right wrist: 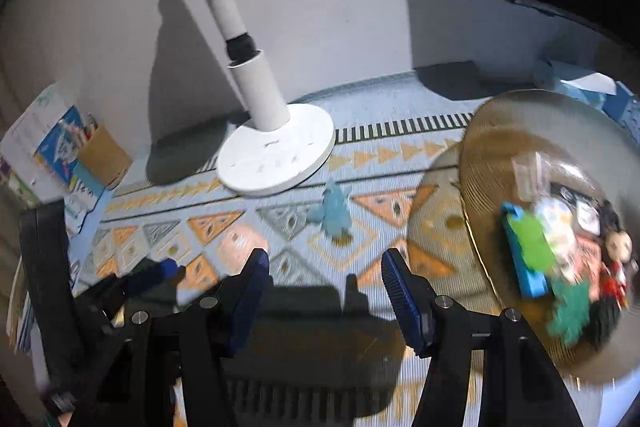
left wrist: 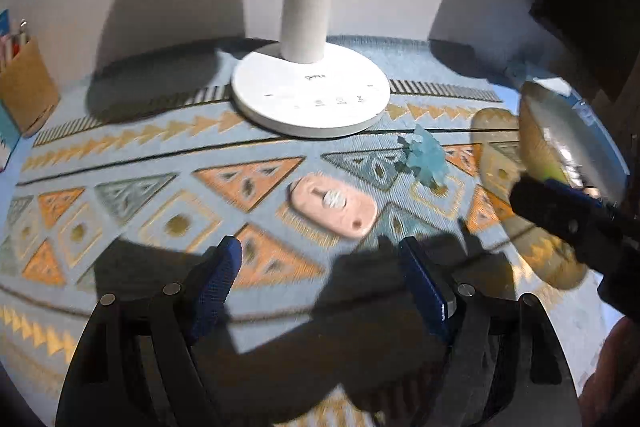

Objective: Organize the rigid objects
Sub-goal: 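Grasp the pink oval item with the left tool while the right tool grasps the light-blue crystal figure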

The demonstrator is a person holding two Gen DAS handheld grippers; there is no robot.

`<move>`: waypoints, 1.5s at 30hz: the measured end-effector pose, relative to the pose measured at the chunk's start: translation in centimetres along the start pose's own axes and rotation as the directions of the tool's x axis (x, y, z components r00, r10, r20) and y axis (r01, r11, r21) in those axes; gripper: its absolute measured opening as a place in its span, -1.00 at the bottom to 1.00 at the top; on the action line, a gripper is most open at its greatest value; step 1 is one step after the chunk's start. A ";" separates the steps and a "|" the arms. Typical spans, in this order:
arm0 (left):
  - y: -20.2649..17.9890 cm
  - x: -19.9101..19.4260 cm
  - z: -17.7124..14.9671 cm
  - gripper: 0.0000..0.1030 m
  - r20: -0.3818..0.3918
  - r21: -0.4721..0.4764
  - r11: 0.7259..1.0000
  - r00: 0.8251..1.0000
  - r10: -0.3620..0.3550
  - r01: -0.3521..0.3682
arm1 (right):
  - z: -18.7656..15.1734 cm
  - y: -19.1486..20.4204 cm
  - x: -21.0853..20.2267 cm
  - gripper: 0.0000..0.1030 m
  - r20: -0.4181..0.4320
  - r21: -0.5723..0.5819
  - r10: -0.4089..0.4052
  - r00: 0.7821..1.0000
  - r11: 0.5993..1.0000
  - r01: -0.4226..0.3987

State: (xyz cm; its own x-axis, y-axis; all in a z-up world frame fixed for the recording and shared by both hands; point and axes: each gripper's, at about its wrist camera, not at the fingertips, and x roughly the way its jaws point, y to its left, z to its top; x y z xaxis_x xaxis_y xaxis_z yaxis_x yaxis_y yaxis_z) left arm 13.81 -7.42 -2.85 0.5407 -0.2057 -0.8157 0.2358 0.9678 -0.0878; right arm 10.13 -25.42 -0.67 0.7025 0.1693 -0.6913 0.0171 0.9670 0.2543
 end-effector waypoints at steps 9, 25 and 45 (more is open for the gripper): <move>-0.5 3.2 1.4 0.53 -0.021 0.024 0.999 0.999 0.049 -0.048 | 2.1 0.8 6.9 0.11 -0.067 -0.016 -0.031 0.997 0.999 0.030; 5.5 0.7 0.4 0.51 -0.042 -0.001 1.000 0.999 -0.001 0.001 | 1.0 1.0 6.9 -0.40 -0.044 -0.024 0.027 0.999 0.999 -0.028; 1.6 -5.1 -2.4 -0.38 0.065 0.136 0.989 0.995 -0.073 0.064 | -3.4 2.1 -0.6 -0.40 0.008 -0.103 0.107 0.994 0.989 -0.106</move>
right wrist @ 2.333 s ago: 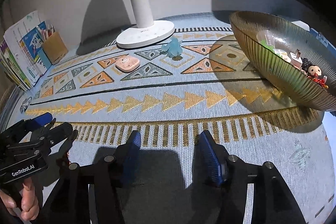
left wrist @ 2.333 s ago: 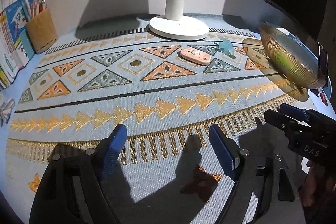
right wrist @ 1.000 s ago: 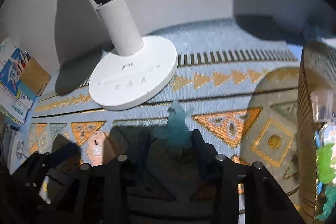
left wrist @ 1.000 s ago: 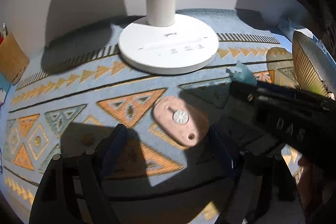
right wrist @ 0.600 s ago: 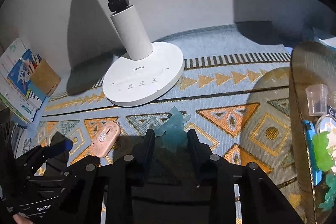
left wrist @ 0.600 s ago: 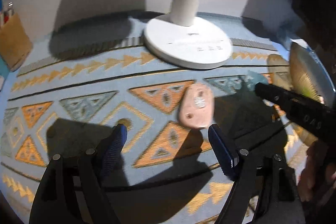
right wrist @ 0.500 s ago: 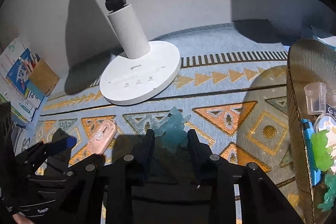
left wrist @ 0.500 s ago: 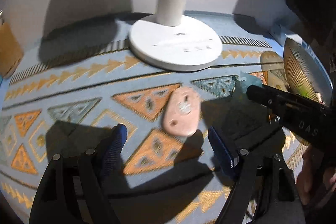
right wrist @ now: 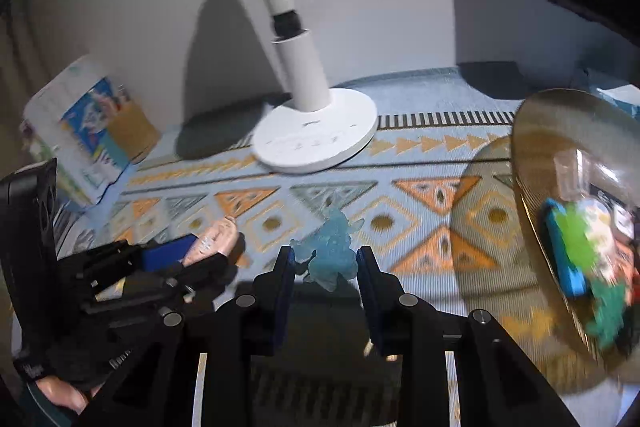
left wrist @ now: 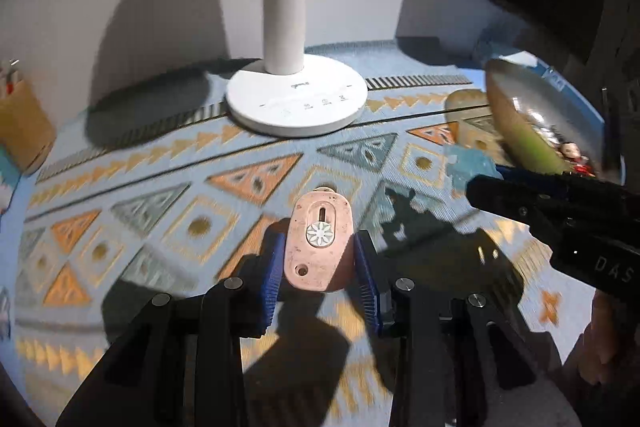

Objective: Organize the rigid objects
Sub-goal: 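Grasp the pink oval item with the left tool while the right tool grasps the light-blue crystal figure, then carry the pink item and blue crystal figure over the amber bowl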

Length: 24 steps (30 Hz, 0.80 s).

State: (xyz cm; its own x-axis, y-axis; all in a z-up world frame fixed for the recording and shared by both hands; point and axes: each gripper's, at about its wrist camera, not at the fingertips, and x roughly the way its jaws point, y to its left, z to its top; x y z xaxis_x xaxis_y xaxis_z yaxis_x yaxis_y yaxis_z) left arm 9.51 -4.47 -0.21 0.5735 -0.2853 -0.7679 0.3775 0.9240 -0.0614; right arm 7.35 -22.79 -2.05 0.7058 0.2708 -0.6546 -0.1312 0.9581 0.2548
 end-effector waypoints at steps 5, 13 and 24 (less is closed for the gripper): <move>1.2 -3.5 -3.5 -0.38 0.027 -0.070 0.998 1.000 0.003 -0.001 | -4.1 1.2 -2.5 -0.40 -0.022 -0.005 0.042 0.999 0.999 -0.042; 2.1 -2.5 -6.5 -0.38 0.008 -0.132 0.991 1.000 0.019 -0.018 | -8.1 2.7 -1.9 -0.40 -0.064 -0.038 0.055 0.996 0.998 -0.058; 1.5 -2.8 -7.3 -0.37 0.041 -0.099 0.994 0.997 0.059 -0.054 | -9.6 3.8 -0.8 0.03 -0.098 -0.059 0.045 0.994 0.997 -0.051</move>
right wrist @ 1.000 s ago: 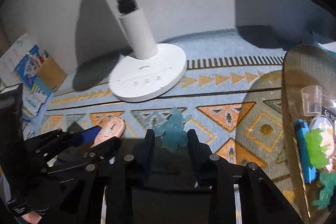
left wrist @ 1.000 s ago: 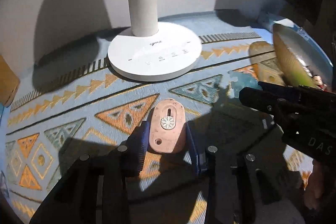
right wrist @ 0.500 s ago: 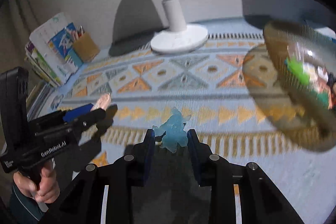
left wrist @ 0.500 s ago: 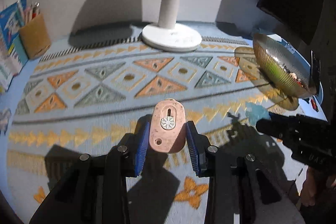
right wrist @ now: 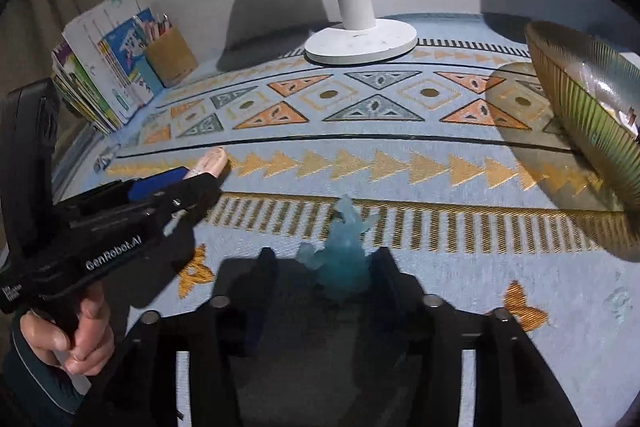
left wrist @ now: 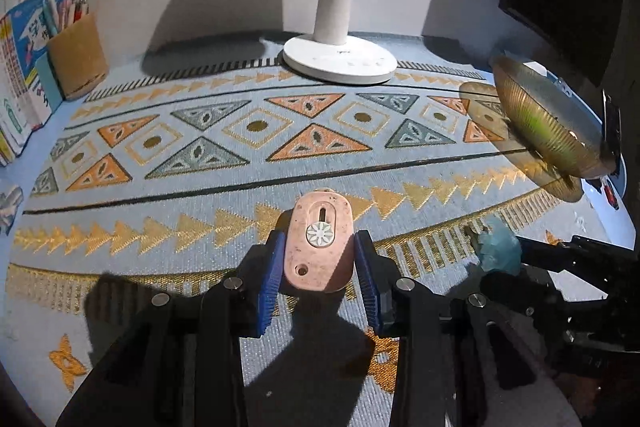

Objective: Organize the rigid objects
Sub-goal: 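Carry the pink item and blue crystal figure over the amber bowl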

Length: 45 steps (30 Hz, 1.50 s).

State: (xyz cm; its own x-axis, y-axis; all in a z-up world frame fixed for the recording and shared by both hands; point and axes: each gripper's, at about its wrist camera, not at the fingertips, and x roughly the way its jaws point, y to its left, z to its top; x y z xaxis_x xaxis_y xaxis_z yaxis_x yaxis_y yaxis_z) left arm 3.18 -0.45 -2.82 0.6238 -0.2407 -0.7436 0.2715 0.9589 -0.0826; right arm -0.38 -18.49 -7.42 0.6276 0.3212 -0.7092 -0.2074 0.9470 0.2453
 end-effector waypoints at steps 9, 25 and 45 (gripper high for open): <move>-0.1 -0.2 -0.1 -0.37 0.012 0.006 1.000 1.000 0.000 0.000 | -0.2 1.5 0.5 0.04 0.025 -0.072 -0.084 0.996 0.994 0.086; -0.7 1.1 -0.3 -0.16 -0.063 0.034 0.999 0.998 0.022 -0.020 | -0.1 1.5 0.5 0.04 0.030 -0.090 -0.113 0.993 0.989 0.115; -8.1 -8.3 7.8 -0.38 0.224 0.165 0.979 0.962 -0.159 0.123 | 3.6 -4.2 -15.2 -0.30 0.364 0.104 -0.210 0.908 0.977 0.185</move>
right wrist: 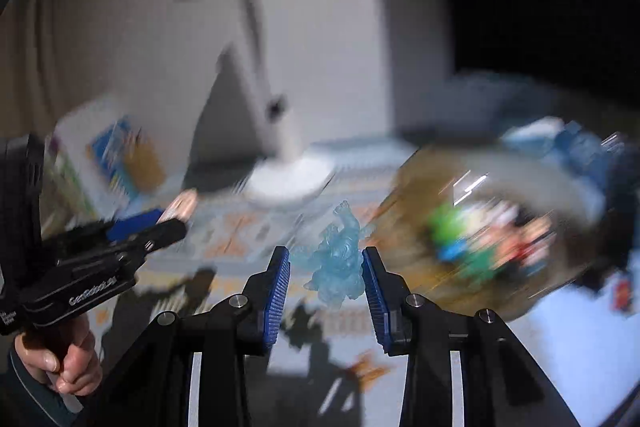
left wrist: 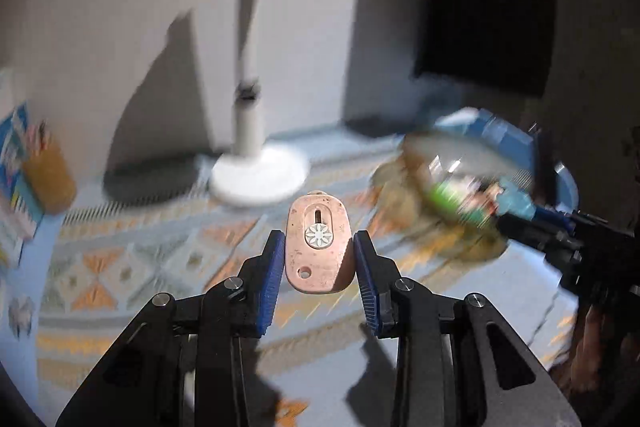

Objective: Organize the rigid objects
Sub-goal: 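Carry the pink item and blue crystal figure over the amber bowl, then lower both held items into the bowl and open both tools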

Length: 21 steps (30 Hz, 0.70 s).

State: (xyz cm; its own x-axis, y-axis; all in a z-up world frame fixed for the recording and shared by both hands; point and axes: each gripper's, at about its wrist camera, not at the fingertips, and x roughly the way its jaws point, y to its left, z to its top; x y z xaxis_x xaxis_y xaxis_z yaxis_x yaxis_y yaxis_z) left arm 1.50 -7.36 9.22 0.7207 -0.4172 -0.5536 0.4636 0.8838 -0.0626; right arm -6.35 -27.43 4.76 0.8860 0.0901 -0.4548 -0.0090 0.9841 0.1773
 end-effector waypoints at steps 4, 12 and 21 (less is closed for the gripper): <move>-3.5 0.0 4.3 -0.38 0.064 0.035 0.995 0.994 -0.094 0.091 | 3.8 -4.7 -4.6 -0.30 0.117 0.062 -0.137 0.984 0.990 0.130; -10.6 5.7 8.0 -0.38 0.021 0.085 0.973 0.976 -0.215 0.213 | 4.6 -12.9 -5.2 -0.30 0.087 0.239 -0.282 0.956 0.937 0.254; -15.2 13.9 5.6 -0.38 -0.143 0.089 0.959 0.956 -0.256 0.270 | 1.8 -18.2 -0.5 -0.30 -0.083 0.340 -0.267 0.960 0.898 0.279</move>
State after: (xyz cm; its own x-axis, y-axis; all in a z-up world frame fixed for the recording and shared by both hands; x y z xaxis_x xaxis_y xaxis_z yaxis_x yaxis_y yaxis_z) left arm 7.33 -27.83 7.10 0.4965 -0.5949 -0.6321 0.6850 0.7158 -0.1357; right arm -5.77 -45.69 3.29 0.8145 -0.1637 -0.5566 0.3968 0.8571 0.3285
